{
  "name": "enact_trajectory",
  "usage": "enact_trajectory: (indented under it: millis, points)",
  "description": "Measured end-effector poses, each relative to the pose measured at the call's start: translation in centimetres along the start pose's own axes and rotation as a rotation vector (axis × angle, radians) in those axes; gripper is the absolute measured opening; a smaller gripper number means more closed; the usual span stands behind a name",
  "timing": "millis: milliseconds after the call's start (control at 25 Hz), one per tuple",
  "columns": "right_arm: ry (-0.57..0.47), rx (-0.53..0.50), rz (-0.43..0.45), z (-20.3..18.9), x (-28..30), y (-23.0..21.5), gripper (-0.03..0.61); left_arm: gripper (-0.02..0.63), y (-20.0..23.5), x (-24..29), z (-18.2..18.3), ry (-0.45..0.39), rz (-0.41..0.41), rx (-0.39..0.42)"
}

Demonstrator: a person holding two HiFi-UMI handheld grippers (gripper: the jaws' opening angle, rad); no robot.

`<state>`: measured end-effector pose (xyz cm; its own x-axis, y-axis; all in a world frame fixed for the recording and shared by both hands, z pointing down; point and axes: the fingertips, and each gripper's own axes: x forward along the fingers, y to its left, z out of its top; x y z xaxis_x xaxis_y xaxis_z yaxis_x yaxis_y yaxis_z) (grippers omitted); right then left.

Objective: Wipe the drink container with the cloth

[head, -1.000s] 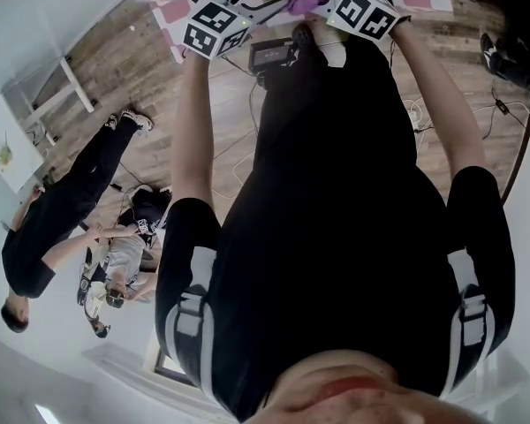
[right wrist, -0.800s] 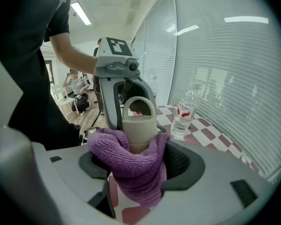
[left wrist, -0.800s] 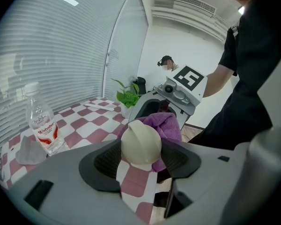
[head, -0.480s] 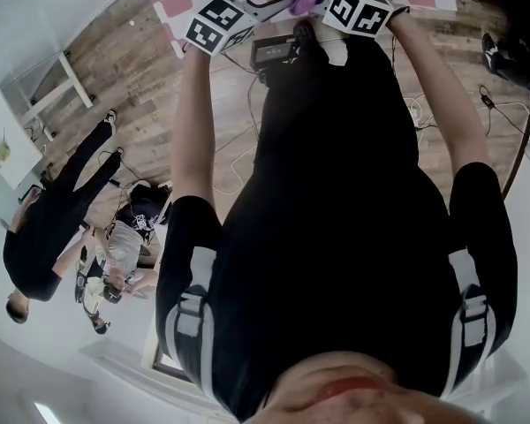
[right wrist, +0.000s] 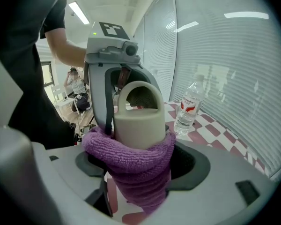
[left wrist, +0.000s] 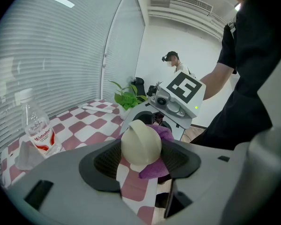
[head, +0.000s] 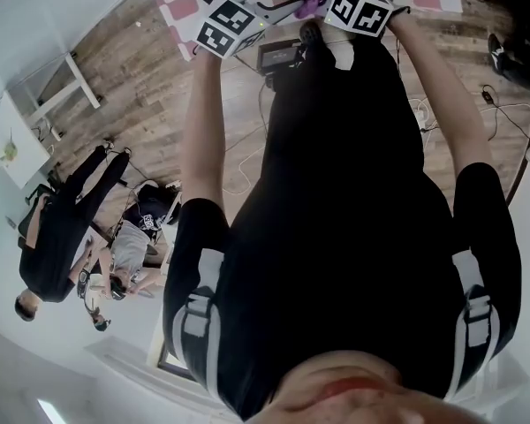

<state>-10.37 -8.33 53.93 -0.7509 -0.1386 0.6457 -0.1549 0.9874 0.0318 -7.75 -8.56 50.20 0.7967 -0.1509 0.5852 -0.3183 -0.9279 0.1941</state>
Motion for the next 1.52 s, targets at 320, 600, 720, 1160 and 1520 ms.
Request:
enact_trajectory:
  millis: [320, 600, 720, 1160, 1520]
  points:
    - [-0.008, 0.057, 0.032, -2.3, 1.2, -0.7, 0.348, 0.287, 0.8, 0.3, -0.1, -0.009, -0.018, -0.009]
    - [0.059, 0.077, 0.068, -6.2, 2.2, -0.2, 0.350, 0.287, 0.2, 0.2, -0.5, -0.011, -0.021, 0.019]
    - [0.109, 0.074, 0.085, -8.1, 2.6, 0.1, 0.350, 0.287, -0.2, 0.1, -0.6, -0.014, -0.021, 0.040]
    - [0.175, 0.096, 0.046, -9.7, 2.0, -0.5, 0.348, 0.287, -0.1, -0.2, -0.5, -0.014, -0.011, 0.051]
    - [0.206, 0.165, -0.108, -11.9, -2.0, -1.2, 0.099, 0.287, 0.2, -0.3, -0.5, -0.023, 0.014, 0.011]
